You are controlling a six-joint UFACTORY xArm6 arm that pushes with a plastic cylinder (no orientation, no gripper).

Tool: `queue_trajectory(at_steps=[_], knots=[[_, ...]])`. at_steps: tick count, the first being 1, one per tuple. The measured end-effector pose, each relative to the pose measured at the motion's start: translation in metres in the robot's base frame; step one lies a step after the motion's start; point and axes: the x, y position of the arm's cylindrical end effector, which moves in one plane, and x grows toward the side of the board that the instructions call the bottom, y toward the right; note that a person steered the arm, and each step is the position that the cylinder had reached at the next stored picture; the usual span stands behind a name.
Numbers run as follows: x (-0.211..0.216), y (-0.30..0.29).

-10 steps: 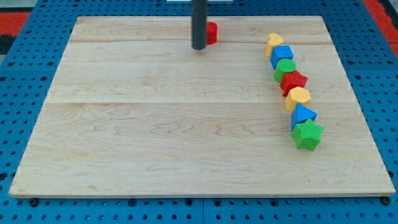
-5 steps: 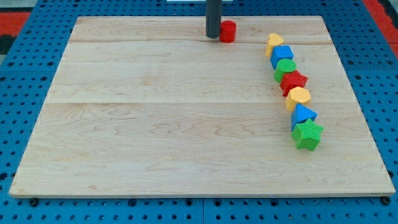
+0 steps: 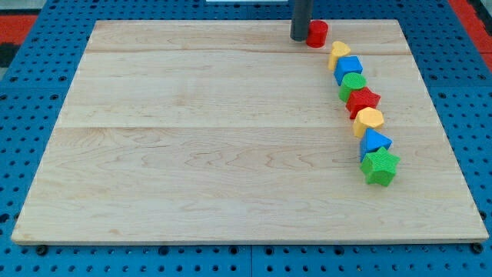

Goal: Slide the red circle closer to the yellow heart

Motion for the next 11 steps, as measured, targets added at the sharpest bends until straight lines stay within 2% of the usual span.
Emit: queue_trajectory(at_steps=[2, 8, 11], knots=[[-0.037, -0.008], [-0.036, 0.010], [-0.006, 0.034]])
